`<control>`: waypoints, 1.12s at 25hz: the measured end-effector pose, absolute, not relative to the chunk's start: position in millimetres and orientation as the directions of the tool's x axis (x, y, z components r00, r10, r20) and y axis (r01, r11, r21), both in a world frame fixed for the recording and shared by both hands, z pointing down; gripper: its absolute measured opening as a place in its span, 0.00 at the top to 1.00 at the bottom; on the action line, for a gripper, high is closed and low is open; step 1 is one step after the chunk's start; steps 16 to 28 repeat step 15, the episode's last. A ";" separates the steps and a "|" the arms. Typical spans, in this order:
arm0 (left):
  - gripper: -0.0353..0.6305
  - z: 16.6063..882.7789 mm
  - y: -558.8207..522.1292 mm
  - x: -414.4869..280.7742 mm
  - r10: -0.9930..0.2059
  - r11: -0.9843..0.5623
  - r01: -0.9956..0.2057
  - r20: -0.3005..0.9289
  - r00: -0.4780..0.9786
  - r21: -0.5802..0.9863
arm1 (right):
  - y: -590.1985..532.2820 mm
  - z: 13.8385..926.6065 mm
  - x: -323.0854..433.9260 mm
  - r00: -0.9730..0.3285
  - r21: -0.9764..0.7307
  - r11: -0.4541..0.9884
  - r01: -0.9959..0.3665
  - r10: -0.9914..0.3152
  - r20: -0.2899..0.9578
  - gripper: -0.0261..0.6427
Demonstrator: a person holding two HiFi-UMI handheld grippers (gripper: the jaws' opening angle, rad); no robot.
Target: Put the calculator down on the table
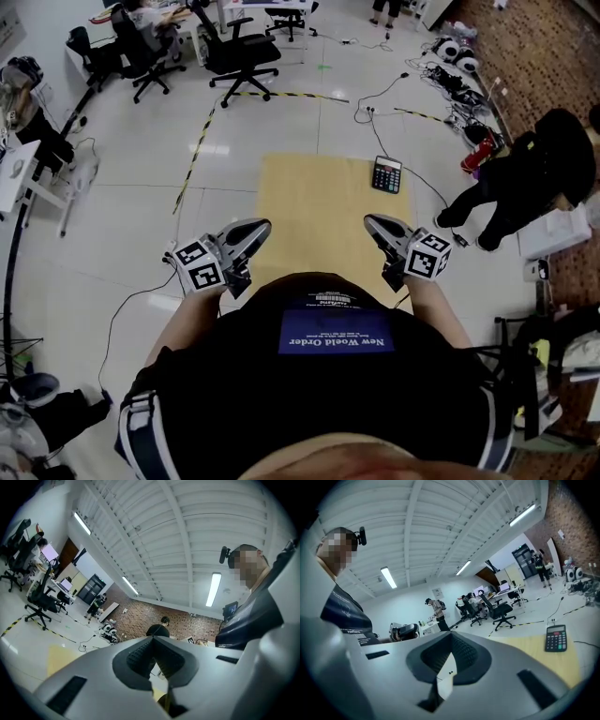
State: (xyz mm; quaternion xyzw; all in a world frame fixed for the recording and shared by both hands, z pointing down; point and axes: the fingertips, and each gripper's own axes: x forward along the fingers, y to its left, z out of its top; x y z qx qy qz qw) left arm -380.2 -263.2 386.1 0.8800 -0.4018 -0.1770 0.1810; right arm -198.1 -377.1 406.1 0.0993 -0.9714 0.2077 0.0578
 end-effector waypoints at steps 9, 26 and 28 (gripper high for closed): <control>0.94 387.1 -265.1 -377.9 -0.762 -0.620 -0.637 -0.158 0.628 0.459 | -375.6 405.4 -198.0 -0.975 -0.371 0.905 -0.207 -0.159 0.157 0.98; 0.94 390.5 -268.0 -380.3 -0.763 -0.617 -0.638 -0.151 0.628 0.461 | -379.0 409.4 -199.4 -0.977 -0.372 0.908 -0.195 -0.149 0.151 0.98; 0.94 390.5 -268.0 -380.3 -0.763 -0.617 -0.638 -0.151 0.628 0.461 | -379.0 409.4 -199.4 -0.977 -0.372 0.908 -0.195 -0.149 0.151 0.98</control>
